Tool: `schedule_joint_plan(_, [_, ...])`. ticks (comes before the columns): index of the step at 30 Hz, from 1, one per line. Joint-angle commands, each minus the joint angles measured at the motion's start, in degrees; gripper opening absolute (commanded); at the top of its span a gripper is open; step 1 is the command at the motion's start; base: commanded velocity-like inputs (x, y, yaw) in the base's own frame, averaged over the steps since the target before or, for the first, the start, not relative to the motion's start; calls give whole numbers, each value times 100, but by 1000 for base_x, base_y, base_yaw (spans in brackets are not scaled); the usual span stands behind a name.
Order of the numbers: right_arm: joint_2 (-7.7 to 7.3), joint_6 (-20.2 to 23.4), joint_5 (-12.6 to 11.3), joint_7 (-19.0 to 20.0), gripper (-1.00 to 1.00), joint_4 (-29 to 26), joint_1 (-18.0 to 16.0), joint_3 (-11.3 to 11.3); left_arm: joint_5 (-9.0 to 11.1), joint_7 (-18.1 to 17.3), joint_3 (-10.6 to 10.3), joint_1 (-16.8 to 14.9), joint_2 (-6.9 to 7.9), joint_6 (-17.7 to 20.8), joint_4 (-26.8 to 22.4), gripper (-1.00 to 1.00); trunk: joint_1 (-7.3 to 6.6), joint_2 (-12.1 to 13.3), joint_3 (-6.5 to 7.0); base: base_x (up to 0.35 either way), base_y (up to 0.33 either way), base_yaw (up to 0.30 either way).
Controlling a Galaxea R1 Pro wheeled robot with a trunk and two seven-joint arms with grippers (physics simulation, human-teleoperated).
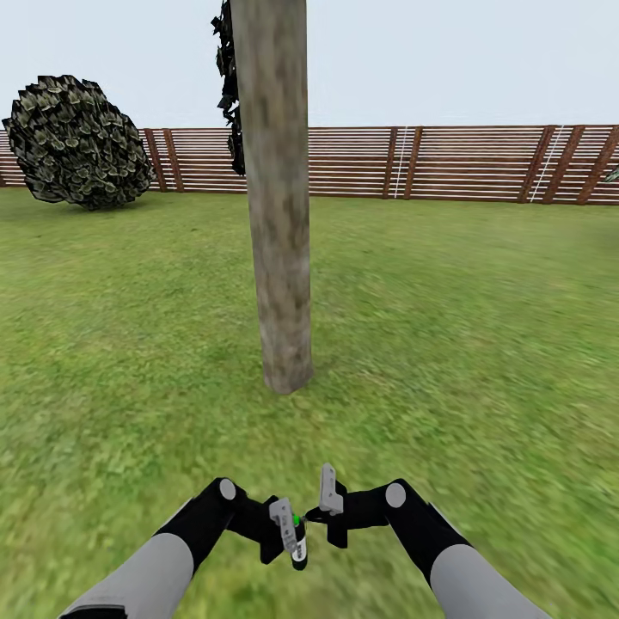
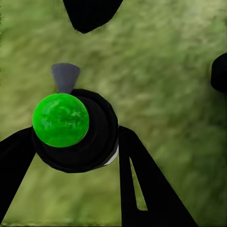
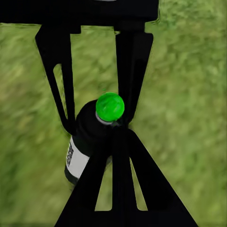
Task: In the garden, pick up the pesticide atomizer on the floor and spray pesticide onto both trees until each tree trunk is fully covered.
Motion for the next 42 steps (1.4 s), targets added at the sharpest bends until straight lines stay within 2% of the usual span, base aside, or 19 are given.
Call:
schedule_joint_plan(1, [0, 0, 1, 0, -100, 0, 0, 0, -6, 0, -3, 0, 39, -1, -2, -100, 0, 0, 0, 0, 0, 0])
schedule_joint_plan(3, [-1, 0, 2, 0, -100, 0, 0, 0, -22, 0, -13, 1, 140, 2, -7, -100, 0, 0, 0, 0, 0, 0])
schedule_joint_plan(7, [-8, 0, 0, 6, -100, 0, 0, 0, -32, 0, -27, 26, 475, 3, -12, -100, 0, 0, 0, 0, 0, 0])
schedule_joint_plan(10, [-9, -6, 2, 8, -100, 7, 0, -7, -33, 0, -29, 50, 811, 0, -12, -100, 0, 0, 0, 0, 0, 0])
schedule_joint_plan(11, [-9, -7, 1, 9, 100, 8, 0, -8, -33, 0, -29, 54, 898, -1, -12, -100, 0, 0, 0, 0, 0, 0])
schedule_joint_plan(14, [-14, -8, -3, 9, 100, 9, 0, -13, -33, 0, -29, 66, 1167, -4, -14, -100, 0, 0, 0, 0, 0, 0])
schedule_joint_plan(19, [-65, -18, -17, -23, 100, 18, 0, -63, 6, 64, 29, 77, 1481, 10, -31, -100, 0, 0, 0, 0, 0, 0])
schedule_joint_plan(23, [-307, -30, -36, -472, 100, 37, 4, -106, 251, 867, 381, 78, 1569, 51, 19, -100, 0, 0, 0, 0, 0, 0])
schedule_joint_plan(24, [-414, -30, -41, -733, 100, 55, 8, -190, 370, 1188, 575, 81, 1564, 57, 35, -100, 0, 0, 0, 0, 0, 0])
schedule_joint_plan(26, [-654, -34, -53, -1544, 100, 232, 19, -616, 700, 1922, 1133, 95, 1538, 65, 100, -100, 0, 0, 0, 0, 0, 0])
schedule_joint_plan(27, [-725, -36, -55, -2119, 100, 476, 22, -1001, 924, 2331, 1499, 104, 1527, 65, 195, -100, 0, 0, 0, 0, 0, 0])
schedule_joint_plan(28, [-740, -38, -56, -2306, 100, 561, 23, -1126, 994, 2457, 1615, 104, 1524, 64, 228, -100, 0, 0, 0, 0, 0, 0])
schedule_joint_plan(29, [-785, -44, -57, -3125, 100, 944, 27, -1588, 1275, 3016, 2043, 110, 1515, 59, 347, -100, 0, 0, 0, 0, 0, 0])
schedule_joint_plan(30, [-794, -46, -57, -3347, 100, 1047, 28, -1685, 1340, 3170, 2129, 111, 1510, 57, 372, -100, 0, 0, 0, 0, 0, 0])
schedule_joint_plan(31, [-809, -49, -58, -4022, 100, 1335, 32, -1913, 1499, 3629, 2316, 109, 1495, 56, 436, -100, 0, 0, 0, 0, 0, 0])
schedule_joint_plan(35, [-810, -78, -110, -5839, 100, 1880, 126, -2138, 1672, 4709, 2492, 108, 1411, 62, 664, -100, 0, 0, 0, 0, 0, 0])
schedule_joint_plan(37, [-788, -230, -401, -6664, 100, 2122, 321, -2169, 1693, 5196, 2525, 112, 1284, 75, 774, -100, 0, 0, 0, 0, 0, 0])
schedule_joint_plan(40, [-812, -527, -786, -6933, 100, 2232, 498, -2183, 1655, 5375, 2504, 113, 1086, 137, 1085, -100, 0, 0, 0, 0, 0, 0])
schedule_joint_plan(42, [-817, -564, -903, -6955, 100, 2282, 520, -2184, 1678, 5374, 2530, 110, 1061, 396, 1154, -100, 0, 0, 0, 0, 0, 0])
